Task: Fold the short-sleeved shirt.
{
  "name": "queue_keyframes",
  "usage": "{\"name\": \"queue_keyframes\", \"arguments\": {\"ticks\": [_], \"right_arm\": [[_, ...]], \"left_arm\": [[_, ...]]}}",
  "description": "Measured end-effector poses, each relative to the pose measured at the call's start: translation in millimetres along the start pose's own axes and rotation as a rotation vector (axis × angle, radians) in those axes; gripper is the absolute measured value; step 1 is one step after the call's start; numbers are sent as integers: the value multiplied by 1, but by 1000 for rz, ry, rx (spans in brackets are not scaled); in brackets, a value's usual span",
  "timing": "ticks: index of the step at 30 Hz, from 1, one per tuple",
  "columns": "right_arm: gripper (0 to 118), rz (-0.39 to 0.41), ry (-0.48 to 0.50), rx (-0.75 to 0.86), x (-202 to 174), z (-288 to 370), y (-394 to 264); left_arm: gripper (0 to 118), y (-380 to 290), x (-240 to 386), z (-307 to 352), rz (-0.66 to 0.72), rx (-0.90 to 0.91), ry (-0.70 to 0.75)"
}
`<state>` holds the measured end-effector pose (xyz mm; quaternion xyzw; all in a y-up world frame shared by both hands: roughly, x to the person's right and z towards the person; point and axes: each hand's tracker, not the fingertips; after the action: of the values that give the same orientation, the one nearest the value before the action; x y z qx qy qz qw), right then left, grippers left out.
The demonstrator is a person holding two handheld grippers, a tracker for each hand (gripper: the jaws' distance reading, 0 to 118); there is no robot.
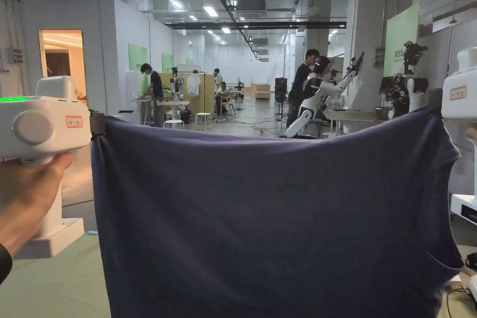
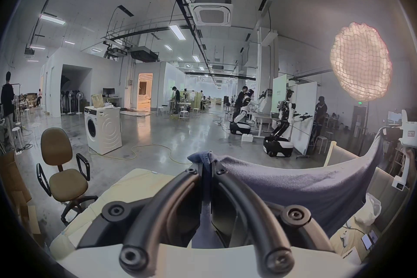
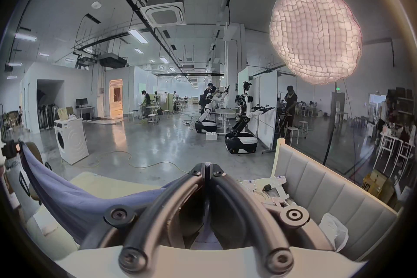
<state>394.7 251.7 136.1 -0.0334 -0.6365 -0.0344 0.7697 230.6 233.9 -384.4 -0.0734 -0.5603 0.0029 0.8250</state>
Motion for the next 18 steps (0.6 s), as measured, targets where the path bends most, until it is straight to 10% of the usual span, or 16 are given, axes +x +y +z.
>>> {"name": "queue_keyframes", "arguments": {"ticks": [10,18], "right_arm": [[3,26,-8,-27,-22,-49,-5],[3,-25,48,-214,-19,-63,-130]], "left_arm": [[8,-13,13,-53,41,-5,15],[8,-159,12,-64,48,-262,-30]]}}
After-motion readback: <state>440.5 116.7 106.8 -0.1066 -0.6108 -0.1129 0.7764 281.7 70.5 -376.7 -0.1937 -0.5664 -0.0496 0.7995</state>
